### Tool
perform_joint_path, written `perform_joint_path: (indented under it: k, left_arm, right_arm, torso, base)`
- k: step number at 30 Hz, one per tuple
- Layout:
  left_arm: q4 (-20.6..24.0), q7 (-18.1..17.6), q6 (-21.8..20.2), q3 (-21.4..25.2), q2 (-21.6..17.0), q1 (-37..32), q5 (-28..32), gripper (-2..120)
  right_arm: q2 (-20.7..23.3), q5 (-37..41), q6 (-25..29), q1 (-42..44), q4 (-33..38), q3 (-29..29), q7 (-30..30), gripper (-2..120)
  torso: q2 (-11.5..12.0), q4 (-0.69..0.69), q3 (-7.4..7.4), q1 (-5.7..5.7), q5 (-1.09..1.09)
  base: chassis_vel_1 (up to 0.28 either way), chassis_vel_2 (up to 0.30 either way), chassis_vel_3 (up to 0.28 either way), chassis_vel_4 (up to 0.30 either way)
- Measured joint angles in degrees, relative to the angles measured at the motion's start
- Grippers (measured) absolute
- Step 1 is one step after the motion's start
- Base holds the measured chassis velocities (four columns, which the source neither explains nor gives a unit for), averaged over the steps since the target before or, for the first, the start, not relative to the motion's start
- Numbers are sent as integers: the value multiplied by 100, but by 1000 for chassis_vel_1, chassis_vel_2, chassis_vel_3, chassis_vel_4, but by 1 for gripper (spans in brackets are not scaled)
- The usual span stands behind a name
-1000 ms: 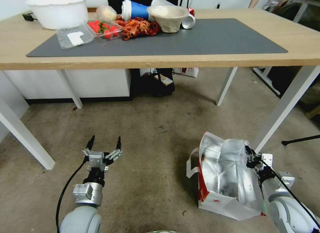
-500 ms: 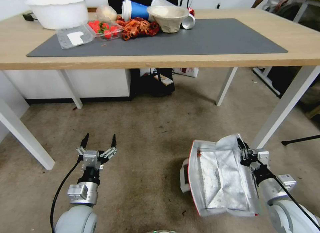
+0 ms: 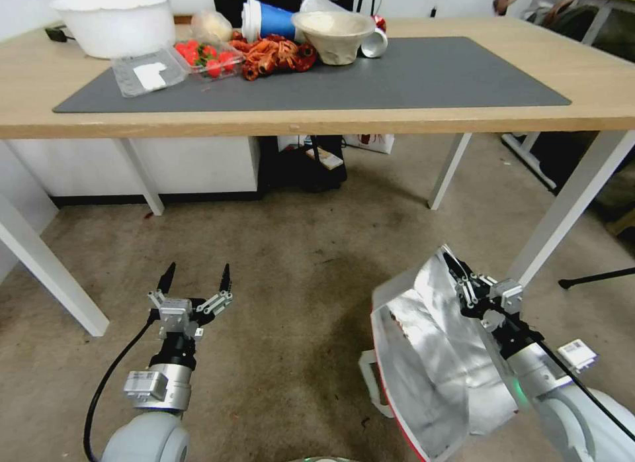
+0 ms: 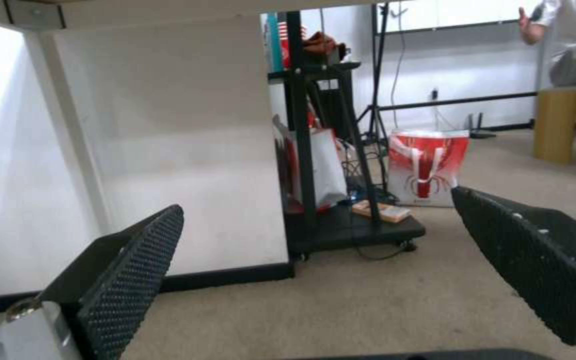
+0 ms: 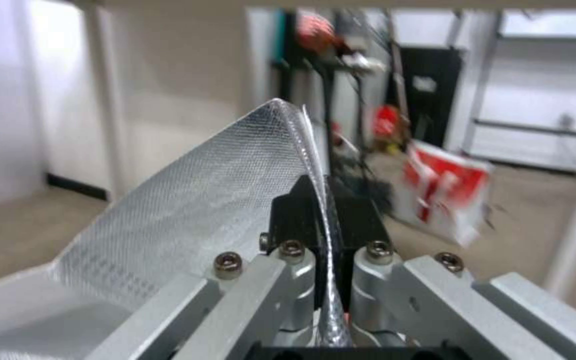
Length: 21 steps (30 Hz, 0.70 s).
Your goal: Pick up the food delivery bag from the floor and place it on the table.
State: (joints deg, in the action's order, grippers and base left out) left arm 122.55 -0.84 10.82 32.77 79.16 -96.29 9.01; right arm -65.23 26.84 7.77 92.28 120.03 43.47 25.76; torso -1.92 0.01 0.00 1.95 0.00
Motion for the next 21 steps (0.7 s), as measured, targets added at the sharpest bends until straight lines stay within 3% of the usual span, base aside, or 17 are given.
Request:
perform_joint_path:
  k: [7,21]
  left_arm:
    - [34,254,91,58,8,-18,130,100]
    - [100,246,211,140,-26,-43,161,100]
  right_arm:
    - [183,613,50,-35,258,23,609,0]
    - [424,1726,-240,-62,782,-116,1092,0]
  torso:
    - [0,0,0,0,-1]
    - [0,0,0,0,0]
  base:
    - [0,0,0,0]
    - [0,0,0,0]
